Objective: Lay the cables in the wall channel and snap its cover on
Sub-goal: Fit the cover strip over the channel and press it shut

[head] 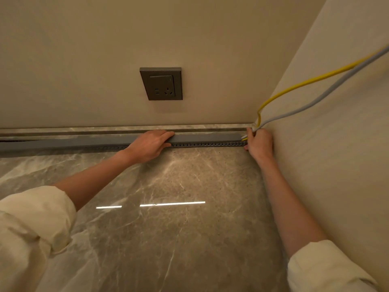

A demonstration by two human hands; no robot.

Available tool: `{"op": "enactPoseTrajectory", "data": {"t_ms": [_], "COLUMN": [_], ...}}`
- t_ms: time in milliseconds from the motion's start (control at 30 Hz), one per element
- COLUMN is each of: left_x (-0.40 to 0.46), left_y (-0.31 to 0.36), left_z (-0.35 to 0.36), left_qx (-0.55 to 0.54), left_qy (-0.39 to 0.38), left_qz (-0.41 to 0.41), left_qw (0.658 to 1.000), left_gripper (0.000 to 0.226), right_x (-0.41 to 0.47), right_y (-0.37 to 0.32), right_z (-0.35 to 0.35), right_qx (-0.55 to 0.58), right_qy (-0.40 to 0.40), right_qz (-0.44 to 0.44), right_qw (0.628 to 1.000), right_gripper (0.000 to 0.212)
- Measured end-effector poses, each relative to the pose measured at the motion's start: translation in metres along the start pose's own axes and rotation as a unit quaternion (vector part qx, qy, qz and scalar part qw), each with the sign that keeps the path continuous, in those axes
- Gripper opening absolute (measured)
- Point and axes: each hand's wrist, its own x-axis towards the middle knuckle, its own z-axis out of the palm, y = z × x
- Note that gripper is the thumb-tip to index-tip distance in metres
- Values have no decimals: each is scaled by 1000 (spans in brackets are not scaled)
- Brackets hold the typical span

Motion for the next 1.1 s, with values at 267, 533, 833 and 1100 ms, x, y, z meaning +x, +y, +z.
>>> {"op": "enactPoseTrajectory", "data": {"t_ms": [267, 533, 833, 1100], "left_x": [1, 4, 5, 32], "left_y": [1, 1, 6, 34], "left_z": [1, -2, 11, 18], "left_qx": [-2, -2, -26, -2], "left_qy": [14, 14, 10, 27], "left_qz": [15, 36, 22, -6], "left_qw": [1000, 999, 999, 1000], "left_gripper": [43, 42, 46, 39], "right_x": [0, 4, 5, 6], "right_y": [2, 4, 5, 6], "right_z": [-1, 2, 2, 3], "right_qx": [26, 18, 18, 18], "right_qy": [-7, -13, -12, -10], "right_qz": [10, 21, 24, 17], "right_qw": [1000, 1000, 999, 1000], "right_gripper": [42, 40, 38, 36]}}
